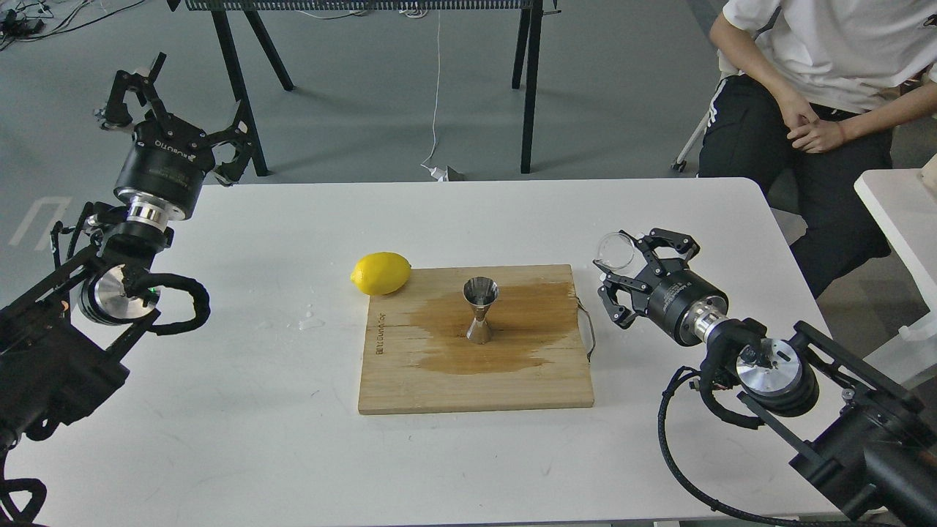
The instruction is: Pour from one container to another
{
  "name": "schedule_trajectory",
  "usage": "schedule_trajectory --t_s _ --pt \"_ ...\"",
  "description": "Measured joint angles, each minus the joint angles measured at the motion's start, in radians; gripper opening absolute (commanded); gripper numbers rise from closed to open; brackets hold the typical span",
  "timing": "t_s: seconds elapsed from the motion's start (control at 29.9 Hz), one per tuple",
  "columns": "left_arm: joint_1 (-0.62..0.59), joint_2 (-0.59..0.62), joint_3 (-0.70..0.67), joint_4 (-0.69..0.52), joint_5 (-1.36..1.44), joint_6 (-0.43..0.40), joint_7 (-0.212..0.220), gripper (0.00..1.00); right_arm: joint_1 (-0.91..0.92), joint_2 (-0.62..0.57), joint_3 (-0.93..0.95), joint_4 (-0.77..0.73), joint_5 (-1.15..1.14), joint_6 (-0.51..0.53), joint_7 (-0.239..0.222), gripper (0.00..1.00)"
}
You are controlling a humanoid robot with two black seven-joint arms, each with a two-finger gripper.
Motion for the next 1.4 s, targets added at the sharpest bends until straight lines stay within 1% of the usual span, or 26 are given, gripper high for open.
schedule_trajectory --t_s 0.13,0.33,0.47,0.53,0.63,0.73,0.87,0.97,1.17,1.4 --pt "0.004 0.002 0.000 0.001 0.000 0.000 0.000 1.00 -0.051 0.001 0.046 -0.068 0.097 0.078 -0.021 0.40" --pt "0.005 0.003 0.000 0.001 0.000 0.000 0.000 1.00 -0.089 0.004 0.069 -0.219 0.277 0.193 -0.085 0.41" --pt "0.008 0.003 0.000 0.001 0.000 0.001 0.000 1.00 -0.097 0.015 0.071 -0.294 0.320 0.283 -0.114 0.41" --pt "0.010 0.000 0.000 0.001 0.000 0.002 0.000 1.00 -0.097 0.028 0.080 -0.329 0.343 0.320 -0.136 0.41" --pt "0.010 -0.005 0.000 0.001 0.000 0.003 0.000 1.00 -0.095 0.055 0.092 -0.397 0.370 0.335 -0.166 0.41" --pt "0.010 -0.007 0.000 0.001 0.000 0.003 0.000 1.00 -0.091 0.081 0.105 -0.442 0.376 0.343 -0.179 0.41" --pt "0.010 -0.005 0.000 0.001 0.001 0.003 0.000 1.00 -0.092 0.091 0.110 -0.452 0.377 0.348 -0.182 0.43" --pt "0.010 -0.005 0.000 0.001 0.001 0.003 0.000 1.00 -0.093 0.094 0.112 -0.454 0.377 0.349 -0.182 0.50" --pt "0.011 -0.008 0.000 0.001 0.002 0.004 0.000 1.00 -0.083 0.100 0.112 -0.484 0.376 0.347 -0.182 0.53" --pt "0.012 -0.008 0.001 0.001 0.003 0.005 0.000 1.00 -0.053 0.120 0.111 -0.559 0.376 0.347 -0.189 0.54"
